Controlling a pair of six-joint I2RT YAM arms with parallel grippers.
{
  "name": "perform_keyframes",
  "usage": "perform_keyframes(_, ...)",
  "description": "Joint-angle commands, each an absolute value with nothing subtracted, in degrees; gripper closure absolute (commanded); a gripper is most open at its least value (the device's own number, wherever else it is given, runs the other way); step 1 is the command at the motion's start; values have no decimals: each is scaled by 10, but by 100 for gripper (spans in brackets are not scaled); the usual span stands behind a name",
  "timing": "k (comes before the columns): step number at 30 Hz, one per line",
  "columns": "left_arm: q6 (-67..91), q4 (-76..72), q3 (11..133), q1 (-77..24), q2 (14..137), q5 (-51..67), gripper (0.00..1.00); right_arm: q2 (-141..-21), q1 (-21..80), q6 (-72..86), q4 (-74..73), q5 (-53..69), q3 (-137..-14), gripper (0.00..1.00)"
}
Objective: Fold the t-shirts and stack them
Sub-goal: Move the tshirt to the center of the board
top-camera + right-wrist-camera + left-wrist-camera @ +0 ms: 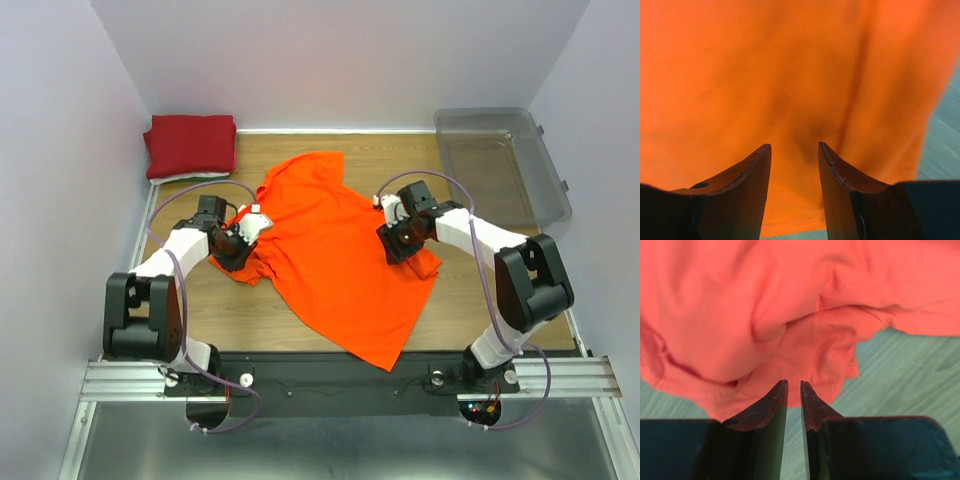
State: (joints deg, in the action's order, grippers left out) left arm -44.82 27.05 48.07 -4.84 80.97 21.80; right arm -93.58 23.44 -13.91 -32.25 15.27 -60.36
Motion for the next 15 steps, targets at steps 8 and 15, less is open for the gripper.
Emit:
perform_keyframes(8, -559, 307, 438, -119, 847, 141, 82, -1049, 153, -162, -289, 115, -687, 52)
perform_keyframes(15, -621, 493, 445, -251, 739, 183, 83, -1138, 143, -176, -280, 94, -777, 52)
